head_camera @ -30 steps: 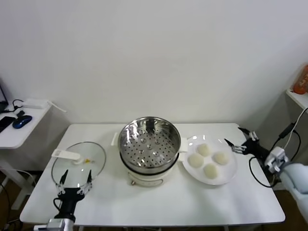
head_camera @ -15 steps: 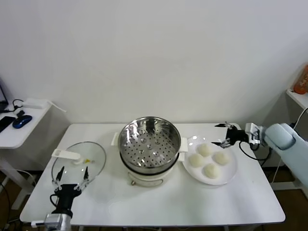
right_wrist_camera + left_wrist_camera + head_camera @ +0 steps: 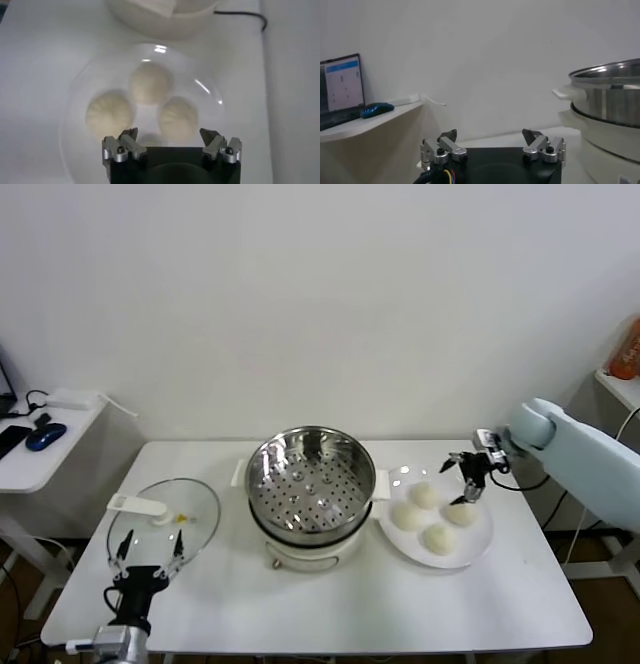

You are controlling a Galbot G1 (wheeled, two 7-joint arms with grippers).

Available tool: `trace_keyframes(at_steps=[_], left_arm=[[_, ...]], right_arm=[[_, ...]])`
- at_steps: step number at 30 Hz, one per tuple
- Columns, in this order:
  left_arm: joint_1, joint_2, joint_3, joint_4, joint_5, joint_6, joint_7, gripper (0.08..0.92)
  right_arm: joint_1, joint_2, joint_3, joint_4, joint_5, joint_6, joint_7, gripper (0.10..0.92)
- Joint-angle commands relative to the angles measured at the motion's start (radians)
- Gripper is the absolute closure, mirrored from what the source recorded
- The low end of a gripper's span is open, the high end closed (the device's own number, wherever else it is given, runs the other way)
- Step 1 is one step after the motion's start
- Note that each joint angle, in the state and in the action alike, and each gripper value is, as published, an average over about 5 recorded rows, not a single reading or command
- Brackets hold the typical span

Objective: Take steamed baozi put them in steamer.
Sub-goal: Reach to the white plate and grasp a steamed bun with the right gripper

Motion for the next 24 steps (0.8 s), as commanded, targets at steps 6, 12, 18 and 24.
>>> trace_keyframes(at_steps=[6, 12, 18, 24], left_arm=[[-0.011, 0.005, -0.006, -0.002, -0.009, 0.012, -0.002, 0.177], [-0.014, 0.011, -0.012, 0.002, -0.011, 0.015, -0.002, 0.177], [-0.01, 0.011, -0.014, 0.006, -0.014, 0.014, -0.002, 0.177], [-0.011, 0.009, -0.013, 0.008, -0.015, 0.014, -0.002, 0.177]], right_arm=[[0.018, 0.22, -0.035, -0.286, -0.11, 0.046, -0.015, 0.203], [-0.034, 0.259, 0.015, -0.305, -0.155, 0.045, -0.007, 0.203], [-0.066, 0.287, 0.058, -0.33, -0.193, 0.048, -0.002, 0.203], [-0.089, 0.306, 0.114, -0.358, -0.238, 0.056, 0.01, 0.203]])
